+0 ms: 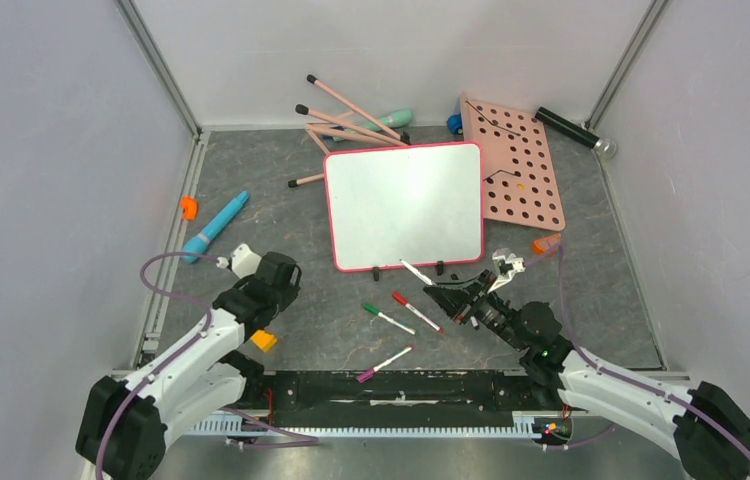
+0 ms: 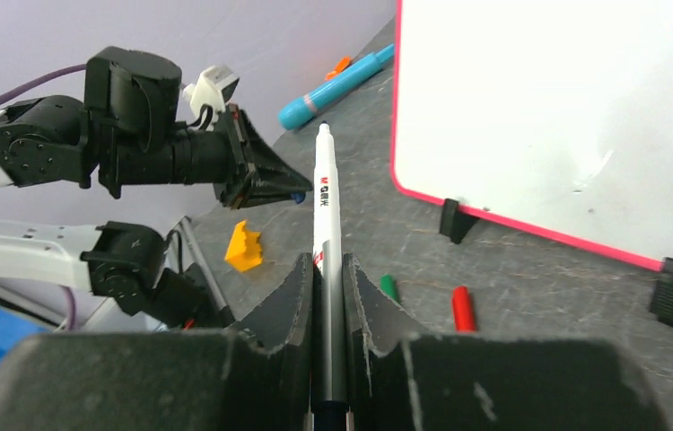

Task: Write a sentence on the whiteboard
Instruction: Place the pen cap at the center of the board.

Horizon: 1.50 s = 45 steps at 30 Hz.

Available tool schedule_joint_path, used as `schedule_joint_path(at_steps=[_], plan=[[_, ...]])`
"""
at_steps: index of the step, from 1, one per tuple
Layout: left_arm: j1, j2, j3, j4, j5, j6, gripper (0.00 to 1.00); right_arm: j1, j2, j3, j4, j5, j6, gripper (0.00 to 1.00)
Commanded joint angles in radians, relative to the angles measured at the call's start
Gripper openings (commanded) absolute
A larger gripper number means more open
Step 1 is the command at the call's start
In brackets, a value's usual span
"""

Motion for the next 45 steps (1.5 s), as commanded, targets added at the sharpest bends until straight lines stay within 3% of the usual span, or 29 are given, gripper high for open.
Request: schedule_joint_path(at_steps=[1,4,7,15,22,26,33,38,39,45], plan=[[0.004,0.071,0.015,0.02,-0.101,-0.048,0.02,-0.002,-0.082,-0.126,-0.155,0.092,-0.057,0.0],[0.006,0.095,0.014,0.058,-0.117,-0.023,0.02,-0.002,-0.09,-0.101,-0.224,0.108,-0.057,0.0],[0.006,0.114,0.0,0.184,-0.048,0.112,0.02,-0.003,-0.087,-0.095,-0.248,0.107,-0.052,0.0],[0.006,0.243,0.013,0.139,-0.13,0.054,0.07,-0.002,-0.104,-0.086,-0.288,0.145,-0.008,0.0],[0.006,0.268,0.027,0.164,-0.074,0.146,0.17,-0.003,-0.172,-0.046,-0.51,0.323,0.131,0.0],[0.006,0.184,-0.01,0.222,-0.012,0.209,0.35,-0.002,-0.249,-0.065,-0.531,0.333,0.157,0.0],[0.006,0.048,-0.008,0.18,0.002,0.248,0.59,-0.002,-0.312,-0.077,-0.511,0.304,0.159,0.0],[0.006,-0.034,-0.058,0.361,0.255,0.374,0.87,-0.003,-0.309,-0.037,-0.517,0.257,0.098,0.0],[0.006,-0.059,-0.072,0.394,0.299,0.389,0.97,-0.003,-0.311,-0.027,-0.524,0.25,0.079,0.0],[0.005,-0.155,-0.074,0.383,0.316,0.431,1.0,-0.002,-0.294,0.042,-0.614,0.284,0.023,0.0]])
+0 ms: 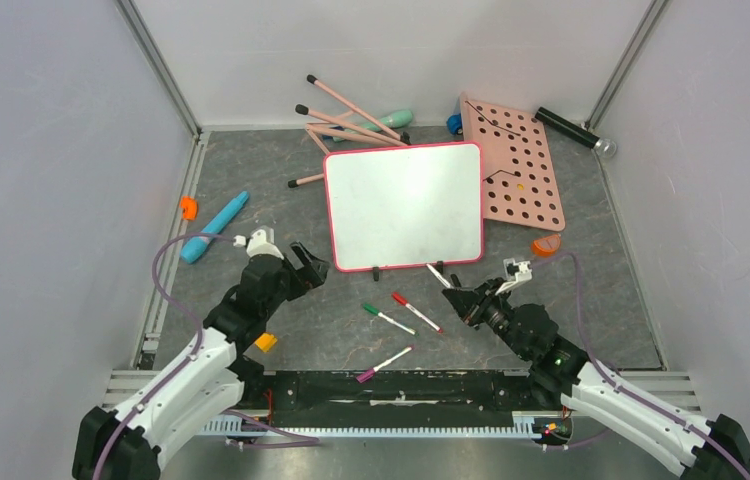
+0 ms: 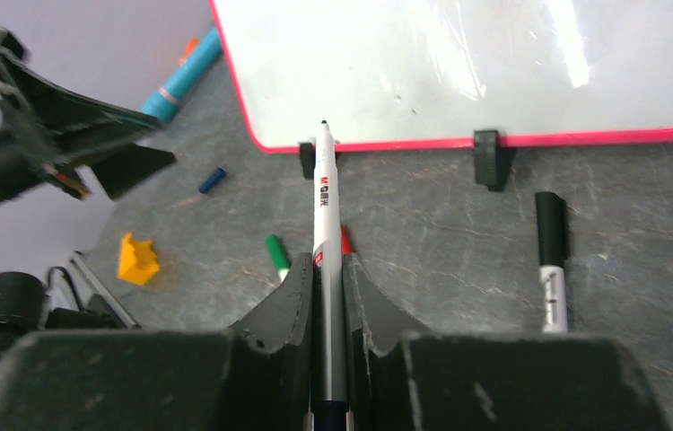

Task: Write a sentence on the whiteboard
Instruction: Place the pen cap at the center of the board, then write a sentence on the whiteboard.

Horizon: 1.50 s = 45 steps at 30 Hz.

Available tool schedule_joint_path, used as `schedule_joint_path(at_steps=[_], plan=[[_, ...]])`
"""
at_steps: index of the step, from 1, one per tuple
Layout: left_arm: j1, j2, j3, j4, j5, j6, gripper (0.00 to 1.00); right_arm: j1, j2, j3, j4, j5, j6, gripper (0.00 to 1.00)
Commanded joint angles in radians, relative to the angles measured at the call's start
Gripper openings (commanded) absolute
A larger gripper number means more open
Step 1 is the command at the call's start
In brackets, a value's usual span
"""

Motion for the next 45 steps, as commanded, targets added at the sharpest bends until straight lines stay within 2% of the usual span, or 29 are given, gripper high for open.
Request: schedule_joint_path(at_steps=[1,5,7,11,15,19,22,24,27,30,34,37,40,42,45], plan=[[0.002,-0.06,0.002,0.068,0.067,0.118,1.0,-0.002,0.03,0.071,-0.098,0.021,-0.076,0.0],[0.001,-0.092,-0.011,0.114,0.127,0.22,1.0,-0.001,0.082,0.166,-0.208,0.053,-0.082,0.0],[0.003,-0.086,0.001,0.109,0.143,0.263,1.0,-0.001,0.109,0.245,-0.323,0.103,-0.111,0.0],[0.002,-0.077,-0.01,0.149,0.145,0.281,1.0,-0.001,0.175,0.419,-0.657,0.357,-0.063,0.0],[0.002,-0.036,-0.016,0.209,0.167,0.293,1.0,-0.002,0.2,0.514,-0.82,0.479,0.0,0.0],[0.002,-0.018,0.006,0.191,0.12,0.325,0.98,-0.002,0.153,0.537,-0.822,0.553,0.006,0.0],[0.003,-0.038,0.007,0.191,0.085,0.33,0.99,-0.001,0.142,0.562,-0.782,0.57,-0.137,0.0],[0.003,-0.023,-0.005,0.25,0.142,0.347,1.0,-0.002,0.154,0.583,-0.773,0.567,-0.179,0.0],[0.013,0.06,-0.003,0.324,0.155,0.339,0.99,-0.001,0.175,0.595,-0.716,0.532,-0.279,0.0],[0.081,0.136,0.017,0.382,0.215,0.312,0.97,-0.002,0.202,0.609,-0.66,0.463,-0.39,0.0],[0.238,0.208,-0.003,0.572,0.405,0.242,0.97,-0.003,0.22,0.624,-0.625,0.442,-0.45,0.0],[0.275,0.281,-0.001,0.686,0.442,0.222,1.0,-0.003,0.28,0.653,-0.622,0.445,-0.461,0.0],[0.305,0.375,-0.04,0.953,0.541,0.237,1.0,-0.008,0.349,0.699,-0.618,0.414,-0.495,0.0],[0.311,0.432,-0.077,1.124,0.555,0.283,1.0,-0.018,0.367,0.727,-0.609,0.398,-0.504,0.0],[0.317,0.493,-0.069,1.196,0.574,0.315,1.0,-0.039,0.365,0.749,-0.565,0.36,-0.527,0.0]])
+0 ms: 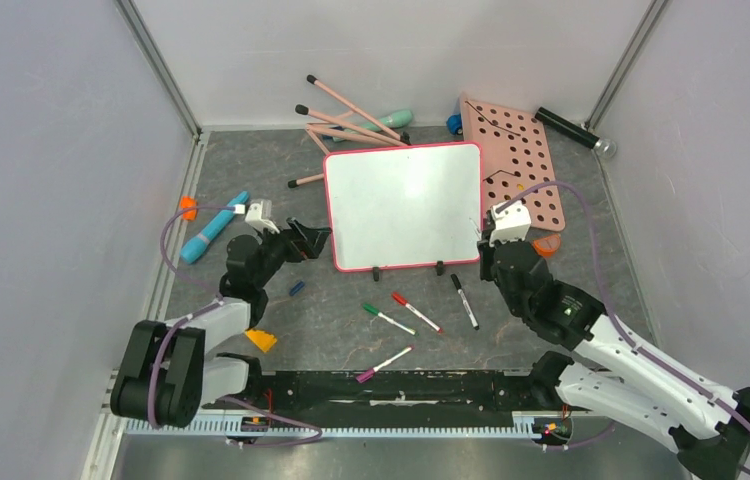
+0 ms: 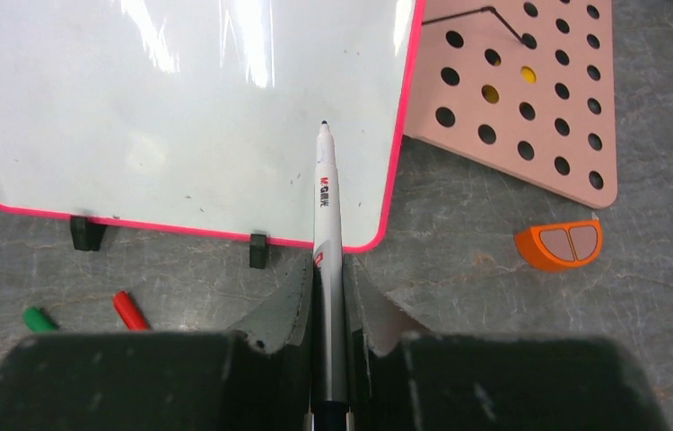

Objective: Write a sentence on the whiteboard

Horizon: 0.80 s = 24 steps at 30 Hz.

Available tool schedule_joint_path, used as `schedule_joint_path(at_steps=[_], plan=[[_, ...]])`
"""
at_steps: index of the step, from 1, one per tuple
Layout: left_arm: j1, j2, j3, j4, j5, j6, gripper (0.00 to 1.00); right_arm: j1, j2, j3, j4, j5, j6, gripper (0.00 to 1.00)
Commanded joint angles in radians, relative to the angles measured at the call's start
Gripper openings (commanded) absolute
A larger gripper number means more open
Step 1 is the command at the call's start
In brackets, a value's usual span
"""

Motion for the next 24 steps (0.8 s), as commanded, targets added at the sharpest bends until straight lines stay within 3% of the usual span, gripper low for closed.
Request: schedule_joint_path(at_steps=[1,3,9,14,24], plan=[[0.016,0.081,0.029,0.255,0.139,0.063,1.0,-0.034,-0.01,0.077,0.097,-0.068,-0.064,0.0],[0.018,0.141,0.092,0.213,0.237,0.074,1.0,-0.049,0.002,0.101,0.102,-0.09,-0.059,0.0],[0.057,0.292,0.099,0.423,0.414,-0.015,1.0,-0.083,0.033,0.138,0.133,-0.17,-0.042,0.0],[0.06,0.349,0.186,0.275,0.485,0.003,1.0,-0.089,0.041,0.129,0.171,-0.205,-0.027,0.0],[0.068,0.636,0.27,0.689,0.727,-0.244,1.0,-0.09,0.048,0.108,0.205,-0.19,-0.019,0.0]])
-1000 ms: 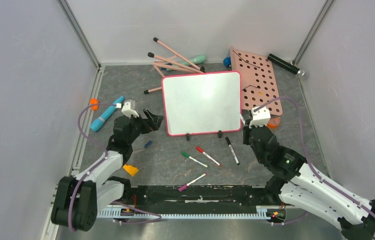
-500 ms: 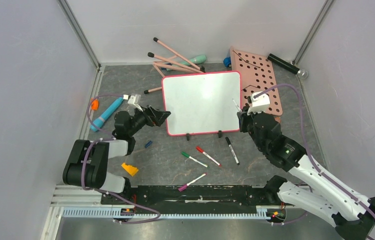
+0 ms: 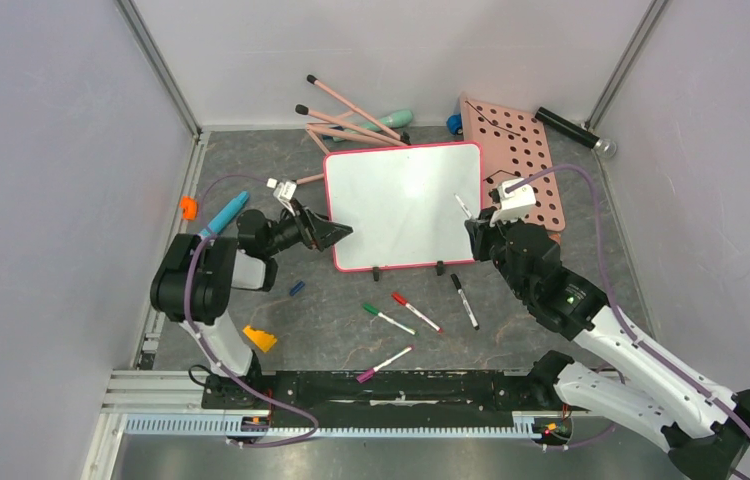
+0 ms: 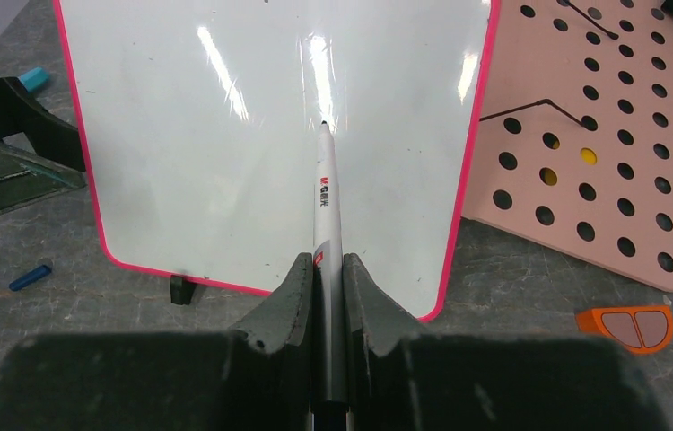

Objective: Write a sentence on the whiteboard

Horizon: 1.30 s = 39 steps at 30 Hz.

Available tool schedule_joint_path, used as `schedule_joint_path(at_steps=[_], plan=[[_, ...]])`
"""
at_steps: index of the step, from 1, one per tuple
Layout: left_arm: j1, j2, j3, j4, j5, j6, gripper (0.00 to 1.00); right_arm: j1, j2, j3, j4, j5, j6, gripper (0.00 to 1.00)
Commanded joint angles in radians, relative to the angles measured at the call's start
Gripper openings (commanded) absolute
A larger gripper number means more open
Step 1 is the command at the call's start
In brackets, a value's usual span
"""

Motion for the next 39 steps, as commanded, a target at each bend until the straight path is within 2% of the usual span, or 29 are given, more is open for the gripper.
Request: schedule_joint_path(at_steps=[1,4,17,20,26,29,33,39], plan=[[0.01,0.126,0.08,0.278,0.176,-0.195,1.0,-0.004,-0.005,0.006,0.058,-0.006,0.012,0.0],[0.012,0.209,0.13,0.351,0.223,-0.298,1.0,-0.005,-0.011,-0.005,0.059,-0.007,0.016,0.0],[0.014,0.263,0.182,0.351,0.315,-0.334,1.0,-0.004,-0.038,-0.05,0.077,0.015,0.03,0.0],[0.015,0.248,0.158,0.351,0.3,-0.316,0.98,-0.004,-0.05,-0.066,0.089,0.008,0.03,0.0],[0.015,0.206,0.058,0.351,0.266,-0.135,0.85,-0.004,-0.072,-0.085,0.094,0.012,0.021,0.0],[0.015,0.211,0.054,0.351,0.292,-0.114,0.8,-0.004,-0.081,-0.091,0.096,0.016,0.022,0.0],[0.015,0.232,0.051,0.351,0.285,-0.09,0.64,-0.004,-0.084,-0.088,0.097,0.017,0.026,0.0],[0.02,0.267,0.052,0.351,0.318,-0.025,0.49,-0.004,-0.096,-0.113,0.107,0.01,0.051,0.0]])
